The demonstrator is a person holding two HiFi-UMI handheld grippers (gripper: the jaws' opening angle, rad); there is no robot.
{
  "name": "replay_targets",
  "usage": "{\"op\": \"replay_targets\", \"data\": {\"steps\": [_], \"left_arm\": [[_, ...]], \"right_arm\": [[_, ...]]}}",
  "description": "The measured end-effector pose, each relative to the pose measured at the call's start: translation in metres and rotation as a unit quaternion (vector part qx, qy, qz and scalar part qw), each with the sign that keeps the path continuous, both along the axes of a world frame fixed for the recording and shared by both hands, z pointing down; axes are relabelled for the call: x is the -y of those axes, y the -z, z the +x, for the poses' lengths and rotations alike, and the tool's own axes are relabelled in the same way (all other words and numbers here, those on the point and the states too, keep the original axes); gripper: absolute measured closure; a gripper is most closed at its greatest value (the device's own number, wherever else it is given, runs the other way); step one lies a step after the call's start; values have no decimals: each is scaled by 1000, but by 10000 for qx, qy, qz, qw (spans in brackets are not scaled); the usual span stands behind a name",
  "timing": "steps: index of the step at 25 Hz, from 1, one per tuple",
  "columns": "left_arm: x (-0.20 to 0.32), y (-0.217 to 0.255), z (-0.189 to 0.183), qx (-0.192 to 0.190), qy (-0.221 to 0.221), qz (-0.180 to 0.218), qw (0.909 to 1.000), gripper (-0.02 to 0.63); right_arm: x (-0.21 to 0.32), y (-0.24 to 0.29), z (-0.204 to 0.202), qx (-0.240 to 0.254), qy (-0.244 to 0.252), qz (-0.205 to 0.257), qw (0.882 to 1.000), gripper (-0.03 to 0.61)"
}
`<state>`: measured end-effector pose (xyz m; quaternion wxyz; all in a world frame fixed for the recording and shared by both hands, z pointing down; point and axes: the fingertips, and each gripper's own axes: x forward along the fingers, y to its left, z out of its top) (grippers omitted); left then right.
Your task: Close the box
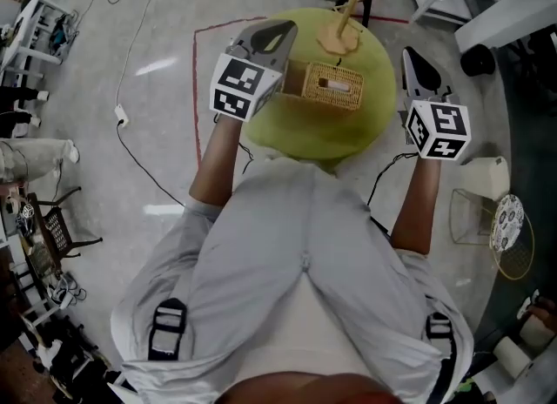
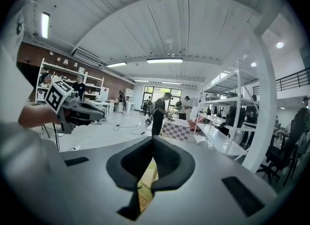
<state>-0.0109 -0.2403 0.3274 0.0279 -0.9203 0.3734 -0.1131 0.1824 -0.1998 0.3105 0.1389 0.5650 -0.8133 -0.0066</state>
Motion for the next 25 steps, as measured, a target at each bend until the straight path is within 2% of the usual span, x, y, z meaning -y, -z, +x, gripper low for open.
{"op": "replay_targets", "data": {"steps": [10,25], "left_arm": [[-15,31,9,103,-246,395,9989,584],[-19,19,18,187,-422,340,9984,584]], "right_arm": [[-11,28,-13,-259,90,213,9994,555],[-9,15,-17,-358,103,83,9993,555]]}}
